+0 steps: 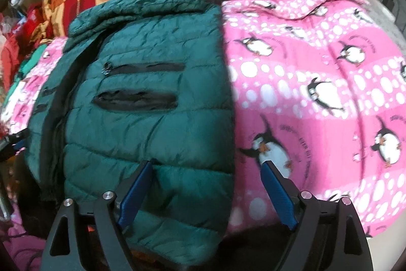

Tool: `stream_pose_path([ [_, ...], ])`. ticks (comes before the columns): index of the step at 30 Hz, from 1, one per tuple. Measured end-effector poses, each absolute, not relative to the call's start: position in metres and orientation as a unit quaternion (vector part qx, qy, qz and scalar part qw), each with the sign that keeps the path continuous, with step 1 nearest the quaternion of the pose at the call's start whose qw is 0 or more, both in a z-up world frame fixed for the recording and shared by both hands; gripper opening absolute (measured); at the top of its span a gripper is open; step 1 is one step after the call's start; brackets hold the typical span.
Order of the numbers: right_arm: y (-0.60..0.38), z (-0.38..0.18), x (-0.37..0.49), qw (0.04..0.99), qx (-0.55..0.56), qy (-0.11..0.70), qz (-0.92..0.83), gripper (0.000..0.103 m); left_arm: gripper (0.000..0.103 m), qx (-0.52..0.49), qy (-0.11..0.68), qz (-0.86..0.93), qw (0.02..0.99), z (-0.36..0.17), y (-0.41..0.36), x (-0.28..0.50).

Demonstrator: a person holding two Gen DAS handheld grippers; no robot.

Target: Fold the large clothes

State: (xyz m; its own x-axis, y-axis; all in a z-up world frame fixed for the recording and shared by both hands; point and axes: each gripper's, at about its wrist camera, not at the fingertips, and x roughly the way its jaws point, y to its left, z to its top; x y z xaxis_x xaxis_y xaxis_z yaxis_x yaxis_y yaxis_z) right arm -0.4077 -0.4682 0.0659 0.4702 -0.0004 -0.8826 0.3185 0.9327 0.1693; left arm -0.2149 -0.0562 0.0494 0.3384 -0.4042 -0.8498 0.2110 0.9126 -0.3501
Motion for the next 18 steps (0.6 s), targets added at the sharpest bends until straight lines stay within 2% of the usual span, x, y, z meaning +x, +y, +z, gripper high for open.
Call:
stream_pose_path([
  [9,-0.452,0.052,-0.407,0.838,0.165,0.518,-0.037,0.085,0.094,-0.137,0.577,-0.193,0.781,0.034,-0.041,-0.209],
  [15,-0.454,0.049,-0.408,0.840,0.187,0.509,-0.020,0.085,0.094,-0.110,0.576,-0.208,0.783,0.032,-0.048,-0.220],
  [18,-0.452,0.055,-0.413,0.847,0.198,0.494,-0.001,0.079,0.094,-0.107,0.572,-0.210,0.786,0.031,-0.051,-0.221],
])
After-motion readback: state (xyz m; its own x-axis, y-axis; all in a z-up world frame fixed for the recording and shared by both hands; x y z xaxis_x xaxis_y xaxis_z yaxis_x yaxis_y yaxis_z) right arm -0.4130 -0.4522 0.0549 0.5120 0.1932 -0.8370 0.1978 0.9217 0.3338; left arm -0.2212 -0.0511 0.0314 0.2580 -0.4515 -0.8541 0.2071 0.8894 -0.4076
